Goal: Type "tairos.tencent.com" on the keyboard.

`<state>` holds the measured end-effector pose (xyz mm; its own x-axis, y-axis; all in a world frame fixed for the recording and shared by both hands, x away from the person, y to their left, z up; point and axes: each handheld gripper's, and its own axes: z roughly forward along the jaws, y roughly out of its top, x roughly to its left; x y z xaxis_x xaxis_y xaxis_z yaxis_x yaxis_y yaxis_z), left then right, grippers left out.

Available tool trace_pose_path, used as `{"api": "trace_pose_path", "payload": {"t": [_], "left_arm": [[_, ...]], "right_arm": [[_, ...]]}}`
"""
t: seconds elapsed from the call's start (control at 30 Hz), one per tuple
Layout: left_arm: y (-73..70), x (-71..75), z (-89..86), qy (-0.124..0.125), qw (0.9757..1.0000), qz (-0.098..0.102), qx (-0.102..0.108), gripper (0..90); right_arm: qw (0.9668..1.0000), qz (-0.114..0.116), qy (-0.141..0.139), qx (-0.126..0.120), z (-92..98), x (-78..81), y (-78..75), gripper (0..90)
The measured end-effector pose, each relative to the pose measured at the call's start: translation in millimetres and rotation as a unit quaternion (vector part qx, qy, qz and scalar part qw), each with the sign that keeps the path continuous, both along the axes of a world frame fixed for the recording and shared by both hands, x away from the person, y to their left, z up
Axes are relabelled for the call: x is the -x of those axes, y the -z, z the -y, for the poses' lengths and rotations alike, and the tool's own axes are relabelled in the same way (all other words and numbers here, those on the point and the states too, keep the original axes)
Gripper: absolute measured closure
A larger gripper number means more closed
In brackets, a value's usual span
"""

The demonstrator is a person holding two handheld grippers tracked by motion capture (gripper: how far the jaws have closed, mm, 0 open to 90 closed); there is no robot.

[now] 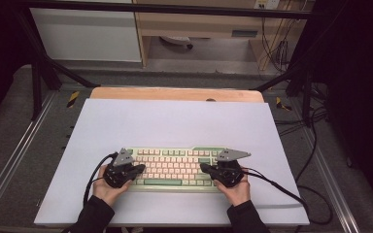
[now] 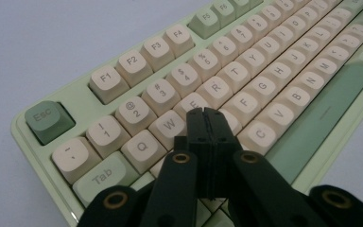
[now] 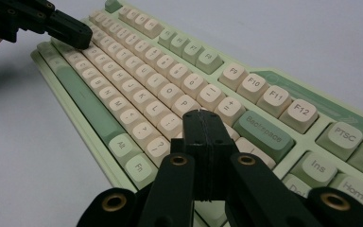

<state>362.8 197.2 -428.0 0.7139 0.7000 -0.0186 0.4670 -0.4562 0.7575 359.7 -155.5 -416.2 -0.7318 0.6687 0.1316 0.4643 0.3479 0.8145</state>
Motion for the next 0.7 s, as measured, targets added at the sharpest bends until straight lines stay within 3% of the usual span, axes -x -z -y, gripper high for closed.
{"api": "trace_pose_path", "payload": {"t": [0.7], "left_arm": [[-14.8,8.3,-17.1,-0.005,0.9998,0.01,0.018,90.0]], "right_arm": [[1.0,-0.004,-0.001,-0.006,0.3,0.0,-4.1,90.0]]}}
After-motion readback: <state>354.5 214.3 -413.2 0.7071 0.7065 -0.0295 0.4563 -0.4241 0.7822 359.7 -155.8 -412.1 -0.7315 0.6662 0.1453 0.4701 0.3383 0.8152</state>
